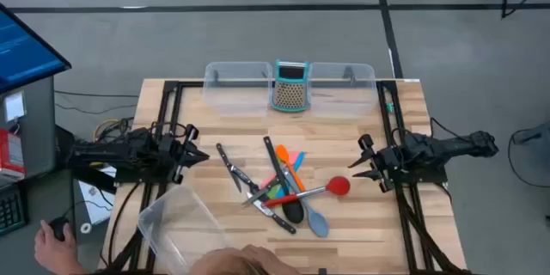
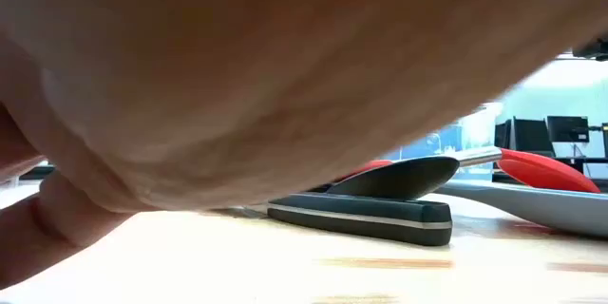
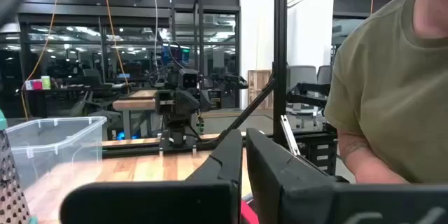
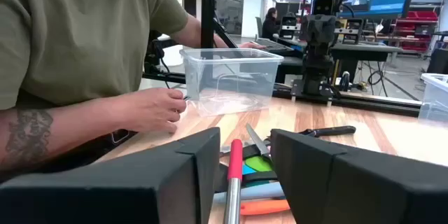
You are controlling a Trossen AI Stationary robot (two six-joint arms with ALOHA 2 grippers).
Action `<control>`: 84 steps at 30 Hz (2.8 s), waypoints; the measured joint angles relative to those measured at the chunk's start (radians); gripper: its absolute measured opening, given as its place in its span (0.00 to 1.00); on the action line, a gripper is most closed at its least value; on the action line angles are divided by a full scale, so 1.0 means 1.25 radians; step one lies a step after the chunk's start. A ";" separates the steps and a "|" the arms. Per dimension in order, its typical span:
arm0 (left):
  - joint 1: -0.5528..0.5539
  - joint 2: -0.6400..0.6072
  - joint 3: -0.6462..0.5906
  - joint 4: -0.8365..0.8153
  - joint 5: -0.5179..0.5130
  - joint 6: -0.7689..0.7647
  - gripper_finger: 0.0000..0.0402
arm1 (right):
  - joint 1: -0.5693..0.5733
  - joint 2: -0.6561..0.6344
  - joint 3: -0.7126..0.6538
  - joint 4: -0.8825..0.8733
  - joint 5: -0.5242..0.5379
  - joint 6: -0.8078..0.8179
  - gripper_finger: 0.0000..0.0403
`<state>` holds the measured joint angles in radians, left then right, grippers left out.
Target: Pick & Place Kitchen Items
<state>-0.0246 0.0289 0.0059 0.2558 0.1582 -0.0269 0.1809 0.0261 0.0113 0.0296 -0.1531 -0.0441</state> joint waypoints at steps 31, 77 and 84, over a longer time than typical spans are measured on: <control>0.000 0.000 0.000 0.000 0.000 0.000 0.01 | 0.048 -0.007 0.000 0.023 -0.224 0.002 0.31; 0.000 0.000 0.000 0.006 0.000 0.000 0.01 | 0.101 -0.005 0.000 0.022 -0.233 0.105 0.31; 0.000 0.000 0.000 0.007 0.000 0.000 0.01 | 0.100 -0.005 0.000 0.028 -0.196 0.095 0.31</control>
<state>-0.0246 0.0288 0.0059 0.2642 0.1585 -0.0269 0.3054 0.0193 0.0109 0.0643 -0.3981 0.0751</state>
